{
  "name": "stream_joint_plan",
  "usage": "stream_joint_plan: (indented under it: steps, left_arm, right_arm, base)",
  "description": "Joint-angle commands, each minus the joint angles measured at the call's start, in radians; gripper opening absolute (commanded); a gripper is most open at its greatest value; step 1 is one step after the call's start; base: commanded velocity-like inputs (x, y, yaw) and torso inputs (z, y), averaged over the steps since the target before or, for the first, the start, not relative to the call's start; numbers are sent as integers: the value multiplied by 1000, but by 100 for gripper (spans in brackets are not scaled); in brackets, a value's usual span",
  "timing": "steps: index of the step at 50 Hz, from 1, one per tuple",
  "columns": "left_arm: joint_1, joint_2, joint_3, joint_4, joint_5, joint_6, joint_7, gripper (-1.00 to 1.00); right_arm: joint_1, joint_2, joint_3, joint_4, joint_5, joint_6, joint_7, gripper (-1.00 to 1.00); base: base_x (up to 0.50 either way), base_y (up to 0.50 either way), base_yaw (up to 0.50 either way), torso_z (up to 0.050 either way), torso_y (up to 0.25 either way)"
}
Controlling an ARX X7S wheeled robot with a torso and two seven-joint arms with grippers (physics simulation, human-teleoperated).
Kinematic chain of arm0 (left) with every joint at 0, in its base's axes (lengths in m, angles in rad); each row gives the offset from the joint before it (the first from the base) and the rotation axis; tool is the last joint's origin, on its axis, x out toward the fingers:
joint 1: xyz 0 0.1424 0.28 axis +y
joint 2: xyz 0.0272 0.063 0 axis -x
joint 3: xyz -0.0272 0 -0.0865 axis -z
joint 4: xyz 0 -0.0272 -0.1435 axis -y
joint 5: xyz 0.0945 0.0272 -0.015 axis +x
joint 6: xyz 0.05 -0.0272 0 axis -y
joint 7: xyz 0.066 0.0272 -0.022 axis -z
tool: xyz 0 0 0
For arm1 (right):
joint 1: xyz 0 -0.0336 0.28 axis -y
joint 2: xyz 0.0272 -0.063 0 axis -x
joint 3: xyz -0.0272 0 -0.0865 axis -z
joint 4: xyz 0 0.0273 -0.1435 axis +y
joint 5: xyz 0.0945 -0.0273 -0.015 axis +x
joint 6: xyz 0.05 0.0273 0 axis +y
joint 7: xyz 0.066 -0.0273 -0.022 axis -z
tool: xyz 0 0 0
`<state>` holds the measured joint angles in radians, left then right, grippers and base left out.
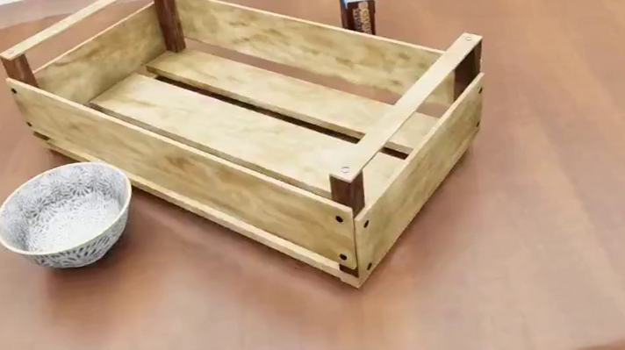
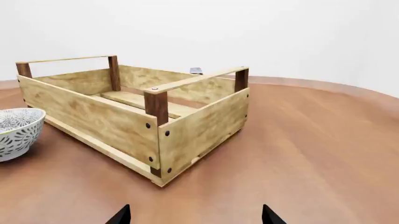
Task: Pick up the salad dressing and put it in the tray.
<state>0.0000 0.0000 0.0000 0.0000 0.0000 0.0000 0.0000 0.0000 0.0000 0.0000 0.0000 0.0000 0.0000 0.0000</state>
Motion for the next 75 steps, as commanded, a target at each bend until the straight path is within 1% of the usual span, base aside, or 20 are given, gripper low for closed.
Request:
stream_joint_plan:
  steps: [1, 19, 24, 55, 63, 69, 70, 73, 75]
  left_arm:
    - [1, -15, 17, -1, -16, 4, -20, 100]
    - [-1, -60, 67, 3, -67, 17, -66, 100]
    - [-4, -68, 75, -2, -75, 25, -73, 100]
    - [0, -106, 120, -8, -110, 46, -104, 100]
    - [-1, -113, 129, -7, -122, 39, -110, 100]
    - [-10, -116, 126, -9, -138, 15, -122, 100]
    - [-21, -118, 120, -4, -147, -13, -126, 100]
    - [-31, -128, 125, 15, -129, -36, -143, 100]
    - [-40, -139, 117, 79, -150, -99, -144, 100]
  right_arm:
    - [-2, 15, -19, 5, 20, -8, 17, 100]
    - [-2, 61, -80, -11, 27, -15, 85, 100]
    - [-11, 73, -96, -20, 25, -46, 88, 100]
    - [-23, 108, -138, -22, 42, -97, 138, 100]
    - [-13, 115, -152, -7, 31, -81, 156, 100]
    - [-16, 126, -176, -18, 4, -74, 163, 100]
    - [-18, 129, -175, -27, -3, -78, 170, 100]
    - [-10, 131, -167, -39, -36, -73, 208, 100]
    - [-8, 132, -148, -99, -19, -24, 216, 100]
  base:
    - [0, 0, 0, 0, 0]
    - [0, 0, 0, 0, 0]
    - [0, 47, 0, 0, 0]
    - [0, 498, 0, 0, 0]
    - [0, 500, 0, 0, 0]
    - [0, 0, 0, 0, 0]
    - [0, 0, 0, 0, 0]
    - [0, 0, 0, 0, 0]
    - [90, 0, 0, 0, 0]
